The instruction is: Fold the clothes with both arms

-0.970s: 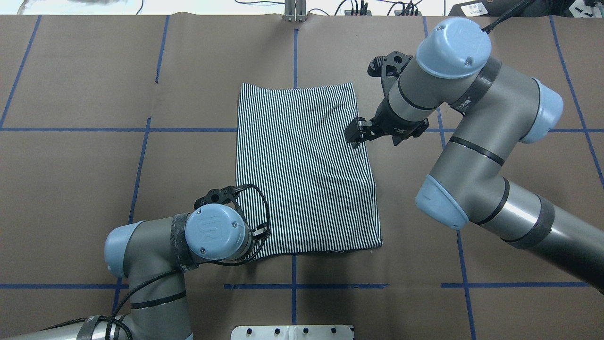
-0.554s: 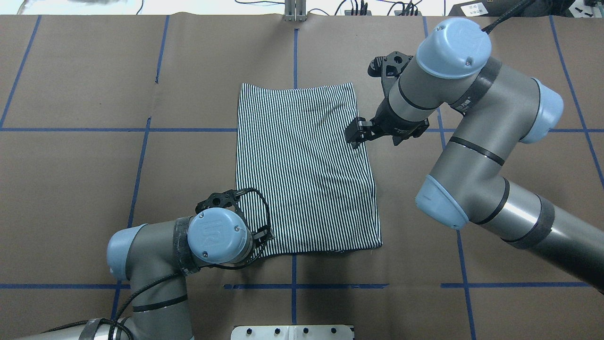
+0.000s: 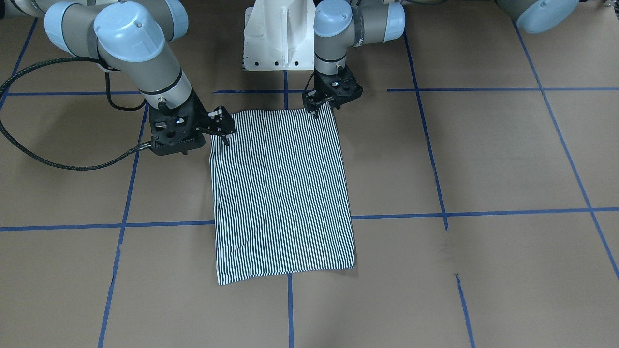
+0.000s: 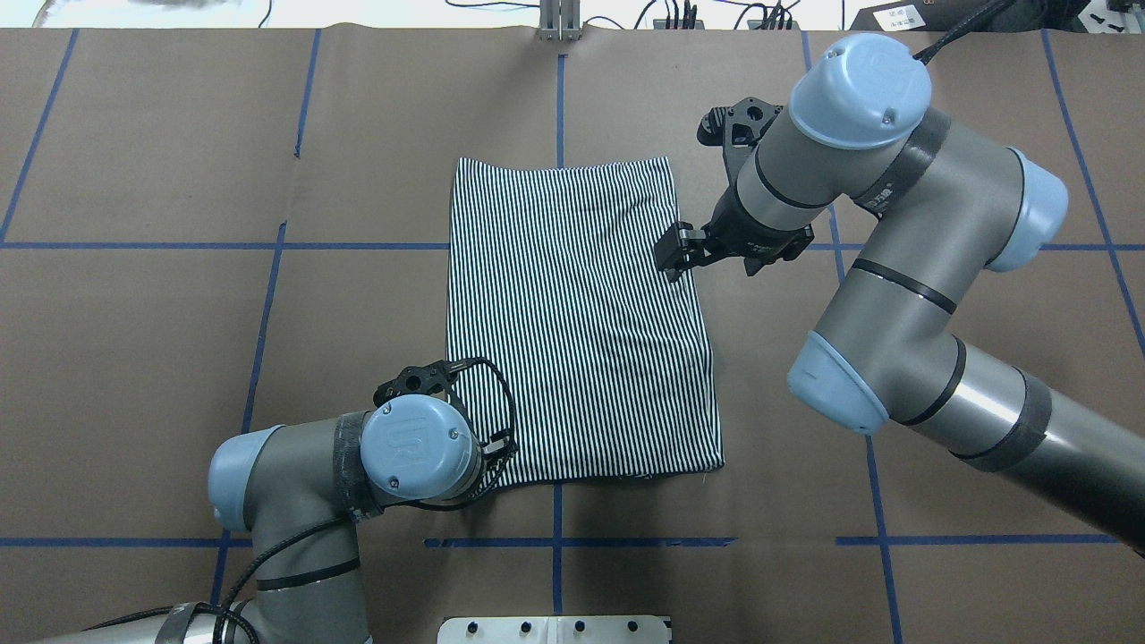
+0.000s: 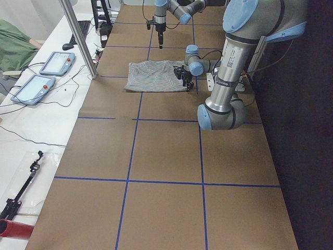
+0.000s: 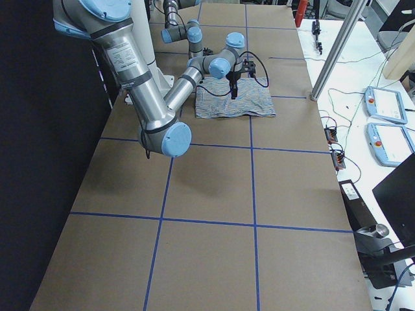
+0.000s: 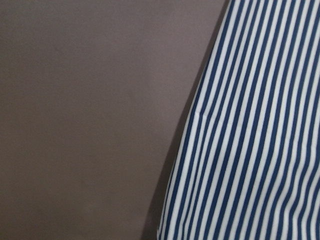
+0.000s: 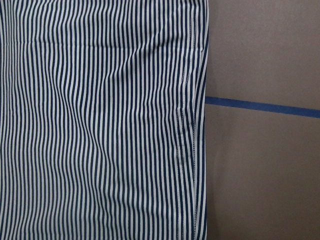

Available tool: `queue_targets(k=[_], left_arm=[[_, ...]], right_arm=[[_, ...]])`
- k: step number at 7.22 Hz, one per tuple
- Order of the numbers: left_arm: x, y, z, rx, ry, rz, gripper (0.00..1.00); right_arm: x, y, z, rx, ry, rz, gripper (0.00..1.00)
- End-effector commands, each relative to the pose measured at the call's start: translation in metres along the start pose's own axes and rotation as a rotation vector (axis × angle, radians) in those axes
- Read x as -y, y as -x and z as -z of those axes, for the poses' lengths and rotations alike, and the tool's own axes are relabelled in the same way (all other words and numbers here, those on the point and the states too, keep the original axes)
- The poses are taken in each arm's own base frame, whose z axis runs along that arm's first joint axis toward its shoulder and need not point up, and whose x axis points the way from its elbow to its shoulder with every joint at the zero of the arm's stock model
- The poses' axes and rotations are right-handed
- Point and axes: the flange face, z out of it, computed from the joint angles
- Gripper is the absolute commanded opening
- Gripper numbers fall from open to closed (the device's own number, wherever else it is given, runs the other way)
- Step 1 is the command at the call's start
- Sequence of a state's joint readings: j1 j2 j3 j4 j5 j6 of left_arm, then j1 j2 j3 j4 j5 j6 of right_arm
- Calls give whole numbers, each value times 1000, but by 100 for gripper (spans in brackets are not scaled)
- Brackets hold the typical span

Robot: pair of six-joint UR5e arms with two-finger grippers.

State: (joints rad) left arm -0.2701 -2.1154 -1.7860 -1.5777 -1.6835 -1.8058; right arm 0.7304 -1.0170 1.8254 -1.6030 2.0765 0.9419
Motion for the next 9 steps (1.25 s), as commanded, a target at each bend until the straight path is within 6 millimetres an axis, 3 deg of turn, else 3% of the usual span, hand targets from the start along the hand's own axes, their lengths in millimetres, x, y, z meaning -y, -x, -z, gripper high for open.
queue_targets(k=[1, 7, 9], left_arm=[[-2, -2, 5, -10, 6, -5, 0], [0, 1, 18, -35, 5, -7, 0], [1, 0, 24, -44, 11, -23, 0]], right_arm=[[0, -1, 0, -1, 0, -2, 100], [-11, -2, 6, 11, -1, -46, 100], [-41, 28, -15, 26, 38, -238, 100]])
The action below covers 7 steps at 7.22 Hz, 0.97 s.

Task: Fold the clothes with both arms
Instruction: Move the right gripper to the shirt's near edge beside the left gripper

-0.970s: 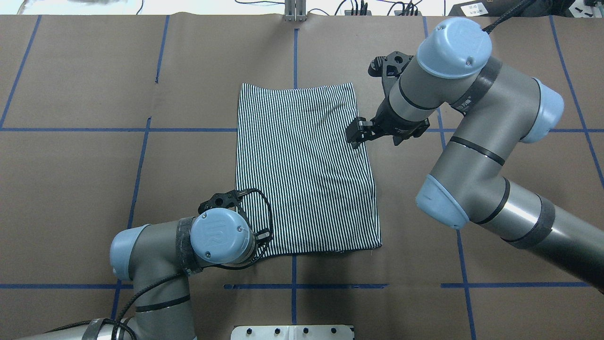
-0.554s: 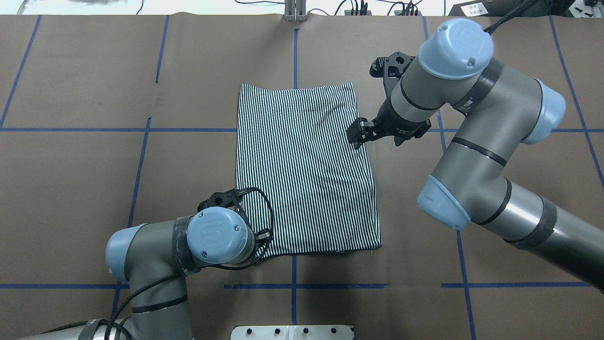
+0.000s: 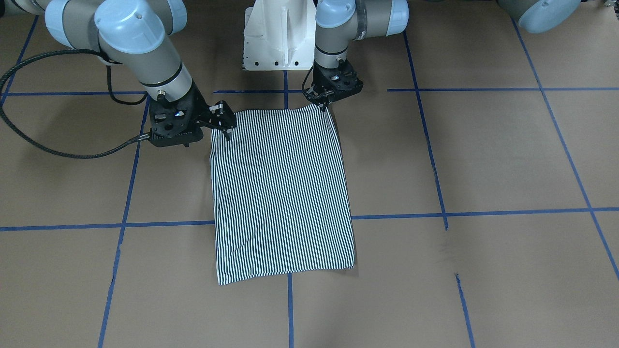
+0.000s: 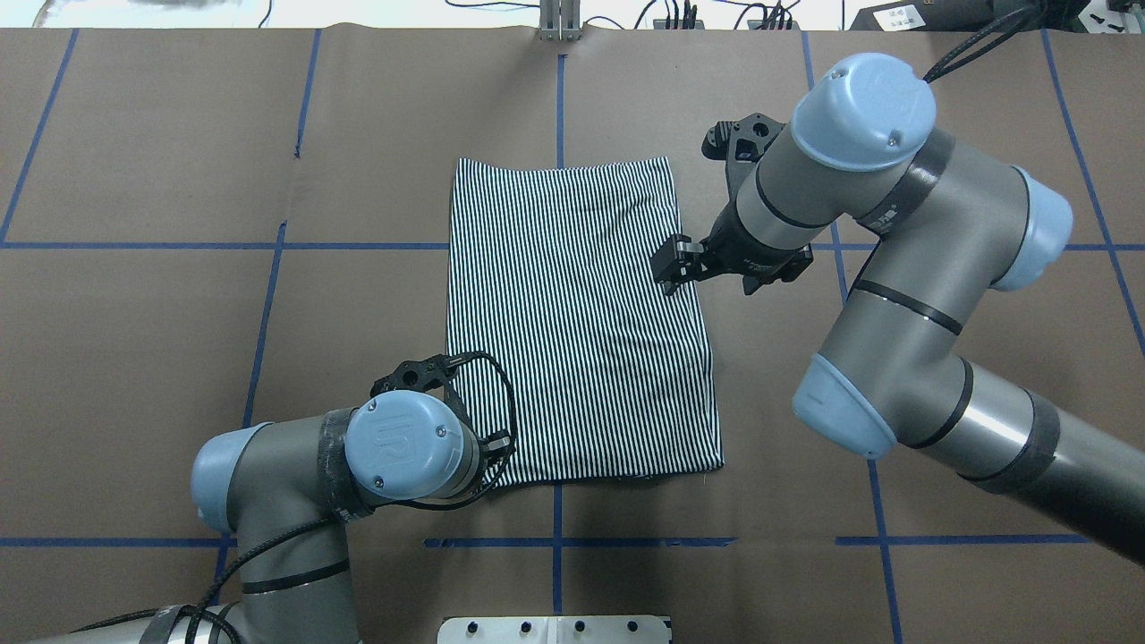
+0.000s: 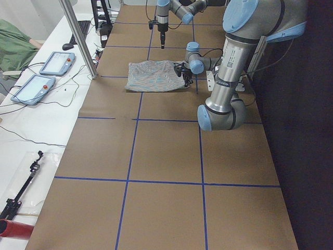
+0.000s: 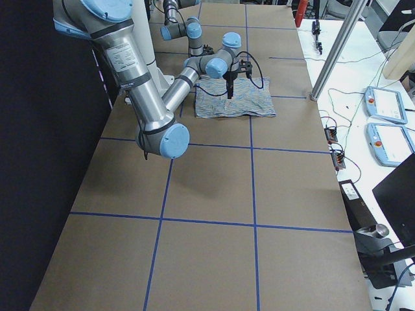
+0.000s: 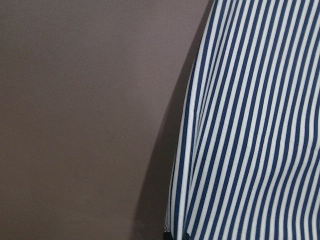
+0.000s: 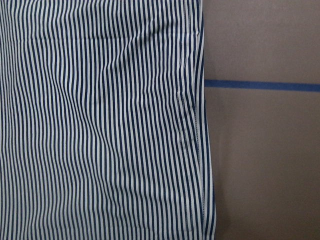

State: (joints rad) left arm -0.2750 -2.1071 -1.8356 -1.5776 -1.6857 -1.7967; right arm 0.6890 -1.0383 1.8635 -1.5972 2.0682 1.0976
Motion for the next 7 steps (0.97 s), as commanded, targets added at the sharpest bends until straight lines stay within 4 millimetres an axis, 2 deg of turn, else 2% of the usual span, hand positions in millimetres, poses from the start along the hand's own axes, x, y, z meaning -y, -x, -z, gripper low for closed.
queue_targets(k=[1, 3, 4, 5, 7], left_arm=[[1, 0, 2, -4, 1, -22, 0], [3, 0, 3, -4, -2, -21, 0], [3, 0, 4, -6, -1, -28, 0], [2, 0, 3, -5, 1, -30, 0], [2, -1, 5, -8, 2, -29, 0]], right_arm=[[-42, 32, -26, 6, 40, -273, 100], [-97, 63, -66, 11, -17, -484, 100], [-115, 68, -87, -15, -44, -594, 100], [-126, 64, -106, -44, -39, -659, 100], [-138, 54, -128, -93, -49, -740, 100]])
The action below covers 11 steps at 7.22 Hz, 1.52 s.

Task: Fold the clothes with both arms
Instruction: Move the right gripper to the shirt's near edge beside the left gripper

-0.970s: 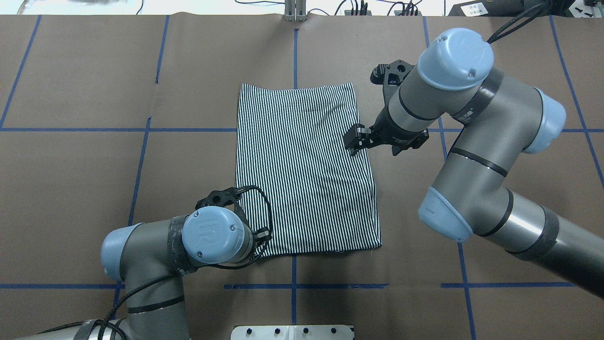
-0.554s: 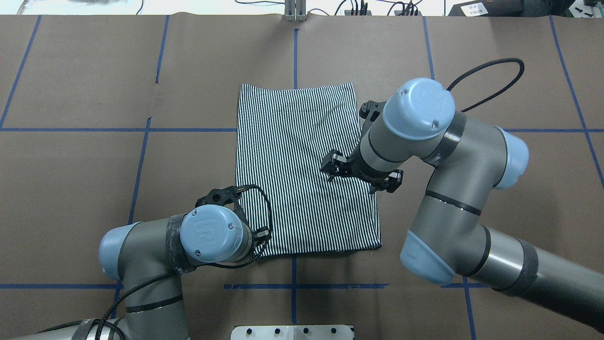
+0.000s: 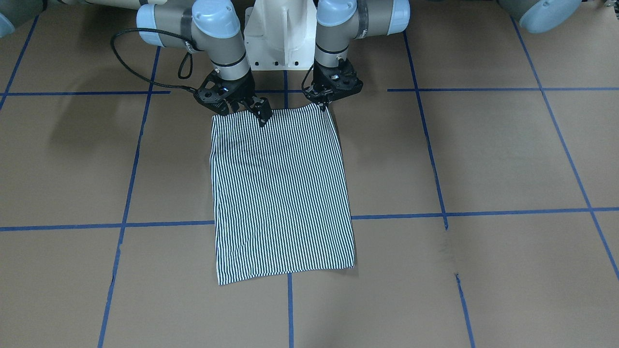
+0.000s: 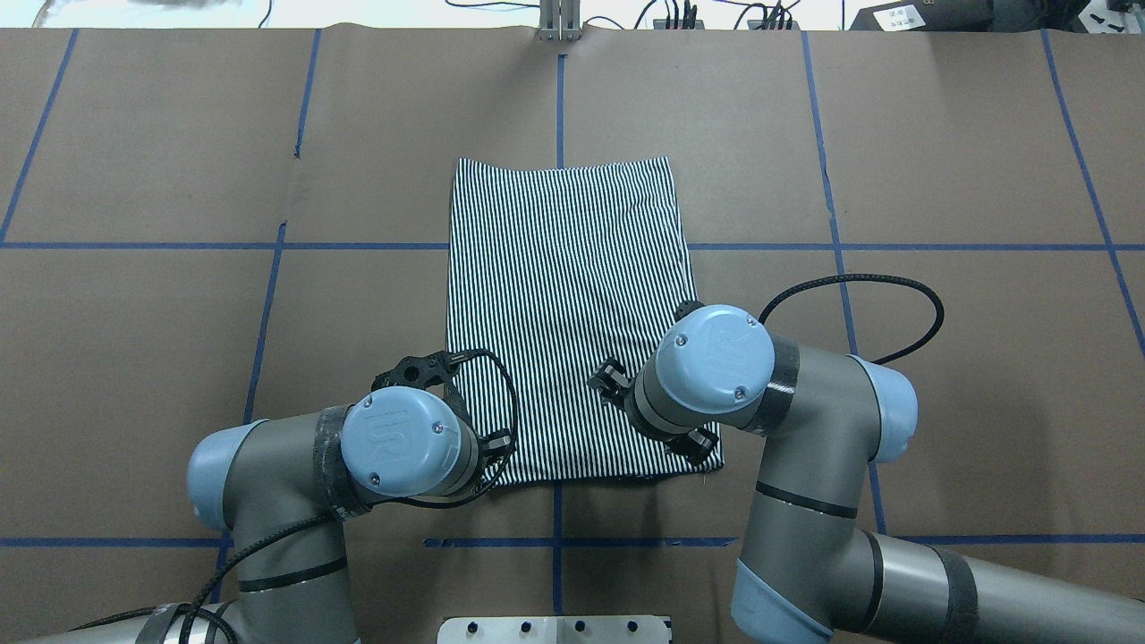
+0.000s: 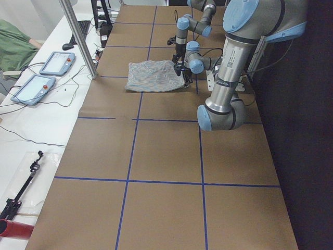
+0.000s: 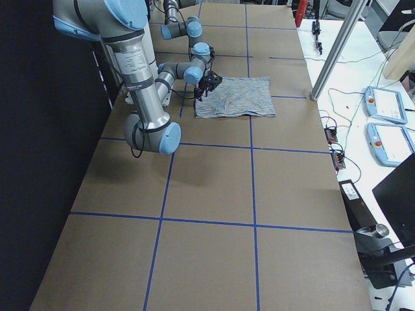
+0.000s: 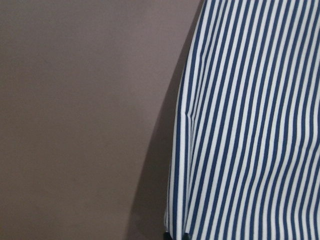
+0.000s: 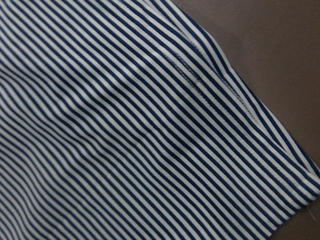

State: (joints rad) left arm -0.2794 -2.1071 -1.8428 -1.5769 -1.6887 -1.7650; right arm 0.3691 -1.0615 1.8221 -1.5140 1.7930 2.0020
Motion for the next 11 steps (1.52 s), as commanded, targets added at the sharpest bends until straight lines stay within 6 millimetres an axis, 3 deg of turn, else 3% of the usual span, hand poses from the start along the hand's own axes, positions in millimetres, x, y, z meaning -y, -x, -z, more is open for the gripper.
queue_targets(k=[1, 9, 10, 11], left_arm=[[0, 0, 1, -2, 1, 0, 0], [-1, 0, 0, 0, 0, -1, 0], [-1, 0, 0, 0, -2, -1, 0], [-1, 0, 0, 0, -2, -1, 0]], right_arm=[[-9, -19, -24, -47, -18, -41, 100], [-20, -23, -41, -73, -38, -33, 100], [-20, -22, -41, -73, -38, -36, 78], [-17, -22, -39, -70, -39, -37, 22]])
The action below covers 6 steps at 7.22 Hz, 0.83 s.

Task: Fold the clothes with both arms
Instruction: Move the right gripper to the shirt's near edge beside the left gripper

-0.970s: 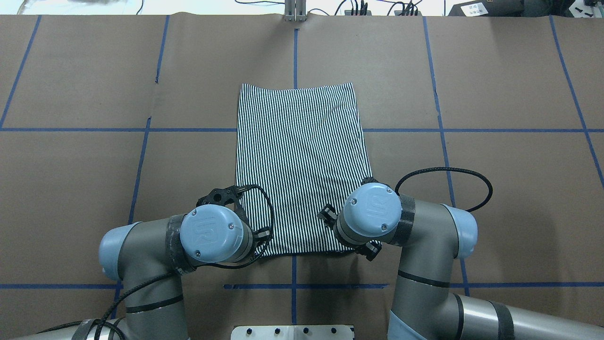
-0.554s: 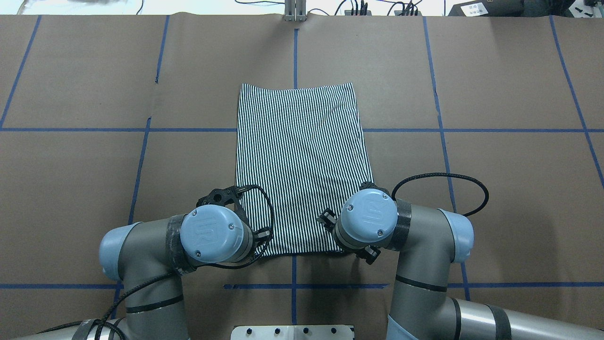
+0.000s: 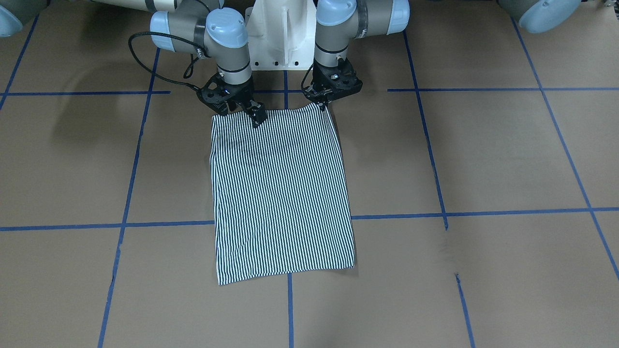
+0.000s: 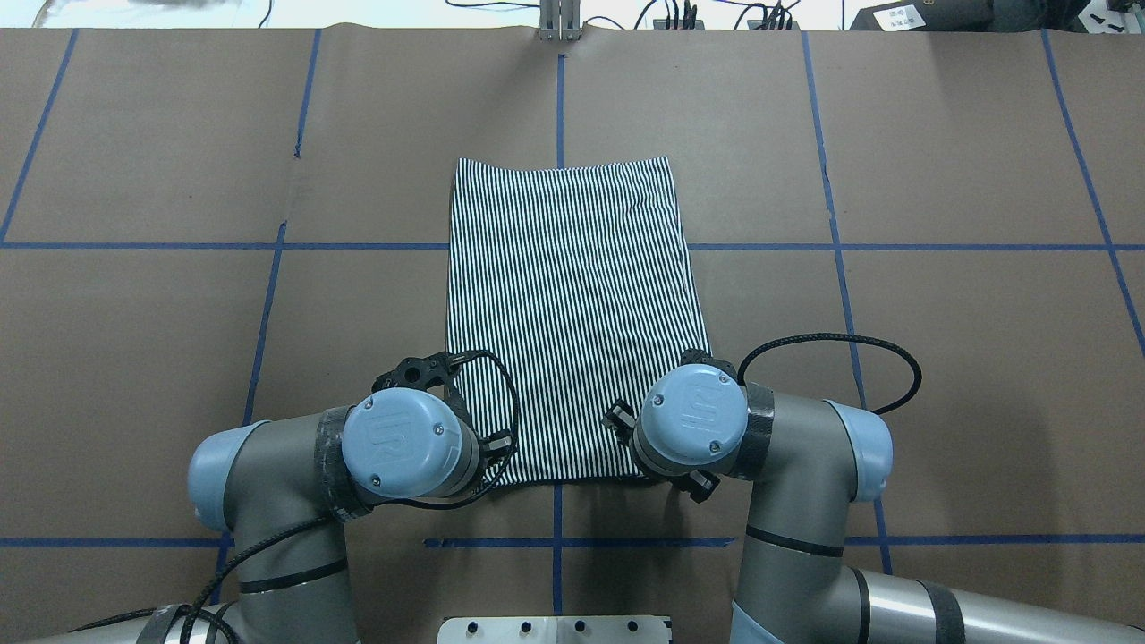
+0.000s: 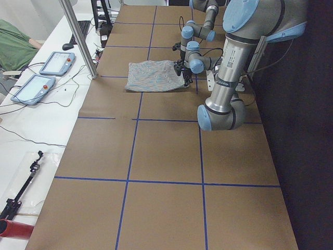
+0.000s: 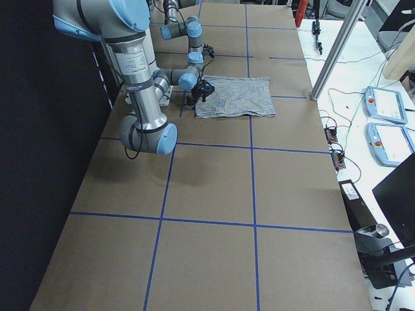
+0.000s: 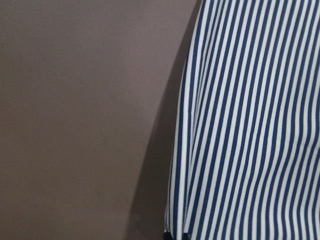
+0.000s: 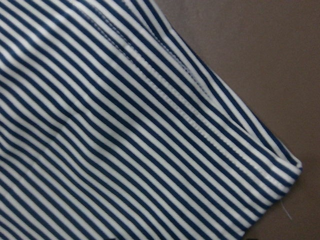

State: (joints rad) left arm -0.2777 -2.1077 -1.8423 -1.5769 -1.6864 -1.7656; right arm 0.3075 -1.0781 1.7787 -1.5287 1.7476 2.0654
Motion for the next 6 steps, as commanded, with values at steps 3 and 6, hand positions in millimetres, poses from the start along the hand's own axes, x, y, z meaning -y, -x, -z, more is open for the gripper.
queue_targets(k=[3, 6], left_arm=[[-1, 0, -1, 1, -1, -1, 0], [0, 0, -2, 3, -2, -1, 0]], right_arm=[[2, 0, 6, -15, -19, -7, 0], [3, 7, 14, 0, -12, -10, 0]])
